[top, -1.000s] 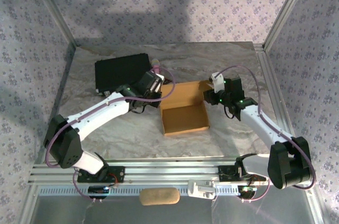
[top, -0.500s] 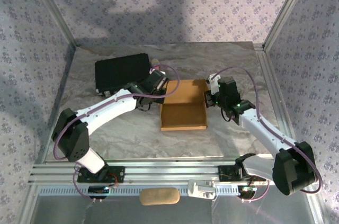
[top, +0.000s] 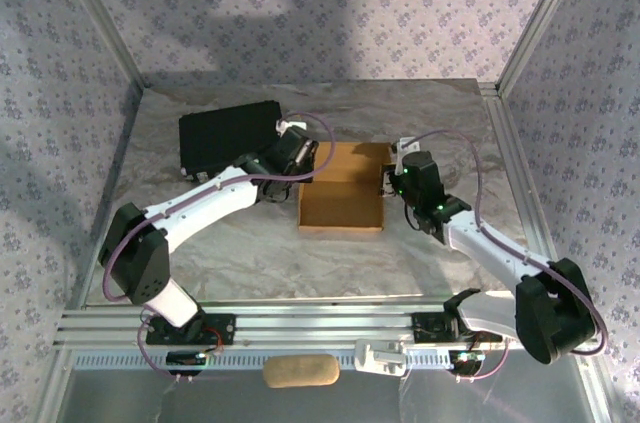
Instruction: Fold the paper box
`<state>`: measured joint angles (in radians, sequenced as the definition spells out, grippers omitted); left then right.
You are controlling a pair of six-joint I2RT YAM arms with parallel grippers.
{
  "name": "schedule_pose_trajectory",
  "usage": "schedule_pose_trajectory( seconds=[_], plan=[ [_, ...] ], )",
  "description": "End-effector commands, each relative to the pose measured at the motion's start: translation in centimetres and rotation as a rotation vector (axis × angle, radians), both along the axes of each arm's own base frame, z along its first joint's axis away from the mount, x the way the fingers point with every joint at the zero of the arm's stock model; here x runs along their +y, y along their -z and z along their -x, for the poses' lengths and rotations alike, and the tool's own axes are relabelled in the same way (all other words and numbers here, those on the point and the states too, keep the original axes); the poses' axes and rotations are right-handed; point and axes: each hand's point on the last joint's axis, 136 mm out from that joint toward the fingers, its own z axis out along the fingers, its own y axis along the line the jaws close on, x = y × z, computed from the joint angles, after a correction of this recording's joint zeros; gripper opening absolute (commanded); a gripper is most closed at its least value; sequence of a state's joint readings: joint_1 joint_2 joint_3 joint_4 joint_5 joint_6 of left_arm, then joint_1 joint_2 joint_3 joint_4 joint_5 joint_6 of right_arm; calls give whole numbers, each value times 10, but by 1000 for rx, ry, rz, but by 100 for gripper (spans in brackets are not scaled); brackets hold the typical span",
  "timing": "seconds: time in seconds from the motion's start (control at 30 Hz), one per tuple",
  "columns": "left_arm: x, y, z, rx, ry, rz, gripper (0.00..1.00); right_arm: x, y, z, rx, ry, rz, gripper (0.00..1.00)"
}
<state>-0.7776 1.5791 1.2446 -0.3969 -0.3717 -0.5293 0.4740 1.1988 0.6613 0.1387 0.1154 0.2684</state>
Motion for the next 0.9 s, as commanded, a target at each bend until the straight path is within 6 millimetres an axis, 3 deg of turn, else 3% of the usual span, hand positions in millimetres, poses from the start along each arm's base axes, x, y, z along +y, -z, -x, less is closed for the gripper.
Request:
schedule_pose_trajectory(
  seconds=[0.0,0.2,0.6,0.87],
  plan=[
    [-26,-12,-5,-35,48,128,0,26,-26,-5,-109,-49,-99,0],
    [-27,3,0,-39,52,173,0,32,-9,2,-135,-63,-78,1],
    [-33,2,29,-121,103,261,0,22,12,32,-204,-68,-43,1],
    [-35,23,48,-98,103,271,0,15,25,45,-208,-73,0,3]
  ],
)
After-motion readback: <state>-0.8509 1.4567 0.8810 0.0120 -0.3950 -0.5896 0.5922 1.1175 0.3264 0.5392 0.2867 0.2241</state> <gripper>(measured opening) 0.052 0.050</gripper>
